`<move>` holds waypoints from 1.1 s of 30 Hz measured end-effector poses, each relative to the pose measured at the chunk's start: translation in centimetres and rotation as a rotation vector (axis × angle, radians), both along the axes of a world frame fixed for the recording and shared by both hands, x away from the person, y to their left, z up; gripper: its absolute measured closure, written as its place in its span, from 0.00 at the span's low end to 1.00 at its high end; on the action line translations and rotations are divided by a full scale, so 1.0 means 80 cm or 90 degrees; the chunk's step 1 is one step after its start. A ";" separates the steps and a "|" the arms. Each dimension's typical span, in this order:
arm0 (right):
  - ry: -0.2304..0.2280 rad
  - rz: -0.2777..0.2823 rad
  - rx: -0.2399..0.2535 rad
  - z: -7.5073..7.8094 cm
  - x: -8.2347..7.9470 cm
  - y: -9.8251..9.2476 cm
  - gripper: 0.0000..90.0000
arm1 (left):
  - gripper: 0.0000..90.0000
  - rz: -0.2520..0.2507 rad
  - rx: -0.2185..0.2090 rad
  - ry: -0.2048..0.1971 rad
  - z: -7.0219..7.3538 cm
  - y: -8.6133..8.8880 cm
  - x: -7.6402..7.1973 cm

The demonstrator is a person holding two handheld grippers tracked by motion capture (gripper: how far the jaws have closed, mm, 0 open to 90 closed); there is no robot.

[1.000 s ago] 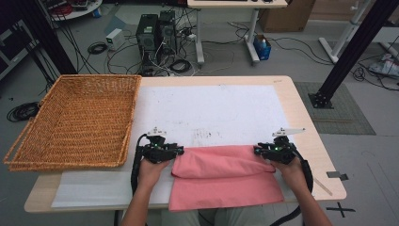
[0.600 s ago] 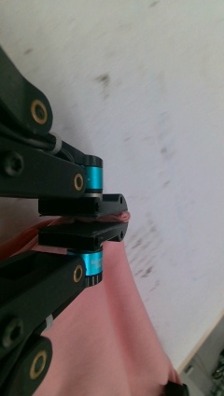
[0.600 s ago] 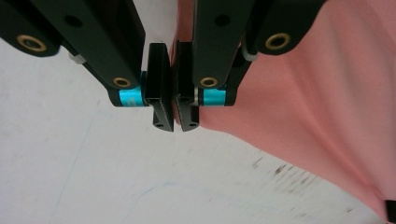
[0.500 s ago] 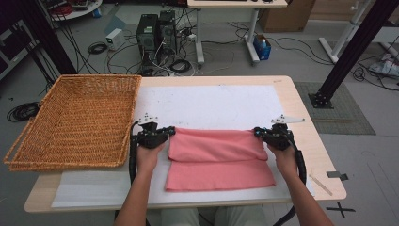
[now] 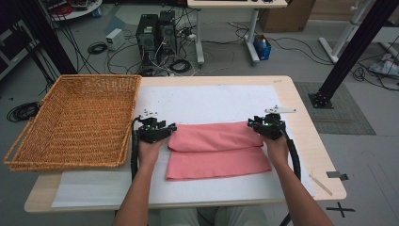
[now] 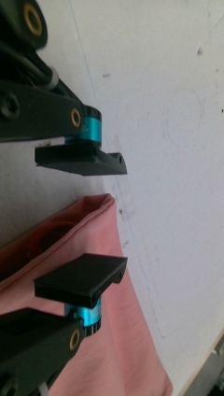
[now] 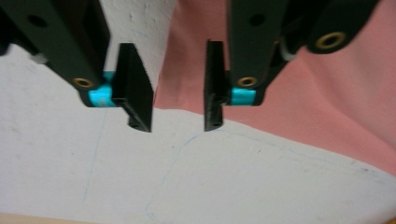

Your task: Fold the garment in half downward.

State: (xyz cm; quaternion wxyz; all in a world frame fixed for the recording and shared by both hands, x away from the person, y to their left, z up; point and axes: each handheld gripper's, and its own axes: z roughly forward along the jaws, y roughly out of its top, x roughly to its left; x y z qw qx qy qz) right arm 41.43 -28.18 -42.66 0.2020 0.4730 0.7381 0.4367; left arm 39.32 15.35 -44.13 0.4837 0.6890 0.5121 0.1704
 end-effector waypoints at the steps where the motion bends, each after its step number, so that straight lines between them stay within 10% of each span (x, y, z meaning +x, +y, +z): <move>1: -0.004 -0.006 0.007 0.004 -0.004 -0.004 0.60 | 0.48 0.004 -0.005 -0.002 0.002 0.002 -0.004; 5: -0.041 -0.023 0.027 0.019 -0.028 -0.024 0.55 | 0.46 0.014 -0.025 -0.014 0.008 0.008 -0.025; 12: 0.035 -0.003 0.047 -0.001 -0.059 -0.044 0.65 | 0.48 0.006 -0.022 0.015 -0.002 0.008 -0.061; 19: 0.088 0.040 0.027 -0.020 -0.068 -0.031 0.76 | 0.69 -0.060 -0.021 0.060 -0.012 -0.004 -0.076; 23: 0.118 0.058 -0.006 -0.025 -0.066 -0.024 0.97 | 0.92 -0.085 0.012 0.057 -0.014 -0.011 -0.080; 33: 0.024 0.063 0.016 -0.002 -0.101 -0.035 0.99 | 0.92 -0.108 -0.047 -0.030 0.005 -0.004 -0.120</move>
